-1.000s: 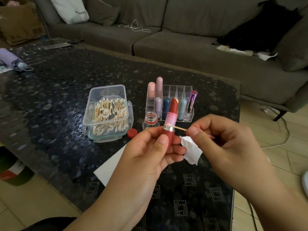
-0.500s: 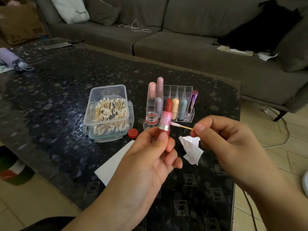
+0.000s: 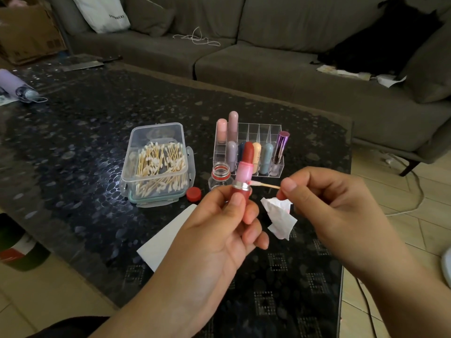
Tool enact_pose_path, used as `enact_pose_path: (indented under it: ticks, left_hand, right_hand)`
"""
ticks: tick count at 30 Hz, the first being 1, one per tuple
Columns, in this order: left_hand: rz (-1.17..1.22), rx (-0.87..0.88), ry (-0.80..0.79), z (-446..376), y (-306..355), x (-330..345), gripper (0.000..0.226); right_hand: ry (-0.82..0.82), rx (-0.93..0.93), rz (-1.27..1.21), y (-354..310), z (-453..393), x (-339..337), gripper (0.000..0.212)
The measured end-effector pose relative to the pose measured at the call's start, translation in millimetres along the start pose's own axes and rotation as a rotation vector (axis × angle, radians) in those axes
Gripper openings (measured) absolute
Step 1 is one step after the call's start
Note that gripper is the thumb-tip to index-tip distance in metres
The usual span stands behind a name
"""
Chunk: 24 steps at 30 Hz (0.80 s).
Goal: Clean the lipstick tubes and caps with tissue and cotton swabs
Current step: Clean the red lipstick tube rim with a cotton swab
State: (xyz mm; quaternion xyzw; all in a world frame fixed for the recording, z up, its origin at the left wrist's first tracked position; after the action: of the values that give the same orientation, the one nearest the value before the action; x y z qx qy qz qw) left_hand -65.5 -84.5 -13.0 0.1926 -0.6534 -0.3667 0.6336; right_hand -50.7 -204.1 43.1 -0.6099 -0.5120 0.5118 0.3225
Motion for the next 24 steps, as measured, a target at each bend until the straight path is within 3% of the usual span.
enact_pose_path:
  ticks: [24]
  left_hand:
    - [0.002, -0.014, -0.031, 1.5, -2.6, 3.5, 0.021]
  right_hand:
    - [-0.031, -0.051, 0.009, 4.9, -1.2, 4.1, 0.019]
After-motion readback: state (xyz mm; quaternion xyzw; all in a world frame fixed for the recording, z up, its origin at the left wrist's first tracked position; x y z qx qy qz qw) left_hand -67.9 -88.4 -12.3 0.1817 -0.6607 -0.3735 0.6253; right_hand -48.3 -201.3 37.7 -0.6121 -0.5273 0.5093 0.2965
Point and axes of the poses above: each hand's wrist, its own z-axis away from the middle knuckle, its own x-axis out of the palm, y = z × x, the point moved 9 cm from there along -z, towards the middle knuckle, and after that the axes turned 1 degree about z, right-handed, at the moved point
